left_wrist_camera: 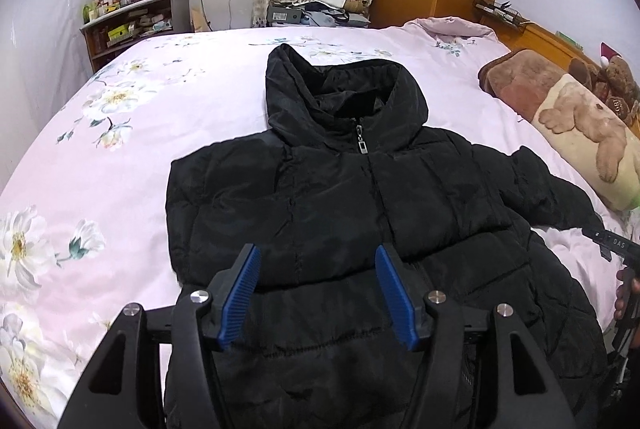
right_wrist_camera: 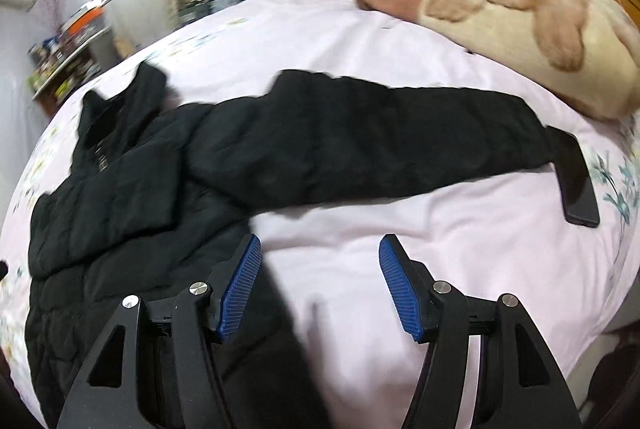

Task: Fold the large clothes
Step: 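Release the sleeve with the left gripper while the right gripper reaches the other sleeve, then grasp the other sleeve cuff with the right gripper and fold it across the body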

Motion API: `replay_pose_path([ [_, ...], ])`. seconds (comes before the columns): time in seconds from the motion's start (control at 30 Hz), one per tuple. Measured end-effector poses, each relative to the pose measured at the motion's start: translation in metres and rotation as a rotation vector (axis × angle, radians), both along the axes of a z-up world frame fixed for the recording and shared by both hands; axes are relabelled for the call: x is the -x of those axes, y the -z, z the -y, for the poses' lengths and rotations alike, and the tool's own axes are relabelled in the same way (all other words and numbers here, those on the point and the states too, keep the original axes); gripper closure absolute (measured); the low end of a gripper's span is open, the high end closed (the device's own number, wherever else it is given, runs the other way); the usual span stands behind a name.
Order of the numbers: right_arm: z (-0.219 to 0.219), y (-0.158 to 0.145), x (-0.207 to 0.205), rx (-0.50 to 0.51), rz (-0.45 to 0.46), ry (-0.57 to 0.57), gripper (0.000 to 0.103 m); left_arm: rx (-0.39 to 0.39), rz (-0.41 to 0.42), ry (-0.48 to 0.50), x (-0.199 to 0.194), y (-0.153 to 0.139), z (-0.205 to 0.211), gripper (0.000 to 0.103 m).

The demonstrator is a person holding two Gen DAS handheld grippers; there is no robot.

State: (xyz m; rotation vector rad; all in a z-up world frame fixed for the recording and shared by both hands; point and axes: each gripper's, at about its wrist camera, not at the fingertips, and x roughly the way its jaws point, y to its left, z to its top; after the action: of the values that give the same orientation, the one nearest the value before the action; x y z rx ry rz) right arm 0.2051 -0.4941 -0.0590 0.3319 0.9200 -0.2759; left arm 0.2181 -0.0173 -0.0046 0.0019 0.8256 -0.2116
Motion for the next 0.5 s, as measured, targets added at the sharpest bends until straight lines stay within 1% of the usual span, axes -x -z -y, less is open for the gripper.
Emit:
replay_pose_path([
  [0.2,0.054,0.021,-0.007,-0.066,-0.010,0.097,0.041,-0.040,0.003,-0.006,-0.024,0.009,0.008,0.039],
  [0.33,0.098,0.040,-0.011,-0.140,-0.008,0.206,0.041,-0.056,-0.007,-0.022,-0.042,0.022,0.007,0.039],
  [0.4,0.115,0.047,-0.012,-0.178,0.005,0.248,0.041,-0.061,-0.016,-0.036,-0.049,0.029,0.005,0.039],
  [0.5,0.138,0.060,-0.016,-0.224,0.002,0.313,0.040,-0.065,-0.036,-0.061,-0.060,0.041,0.000,0.039],
])
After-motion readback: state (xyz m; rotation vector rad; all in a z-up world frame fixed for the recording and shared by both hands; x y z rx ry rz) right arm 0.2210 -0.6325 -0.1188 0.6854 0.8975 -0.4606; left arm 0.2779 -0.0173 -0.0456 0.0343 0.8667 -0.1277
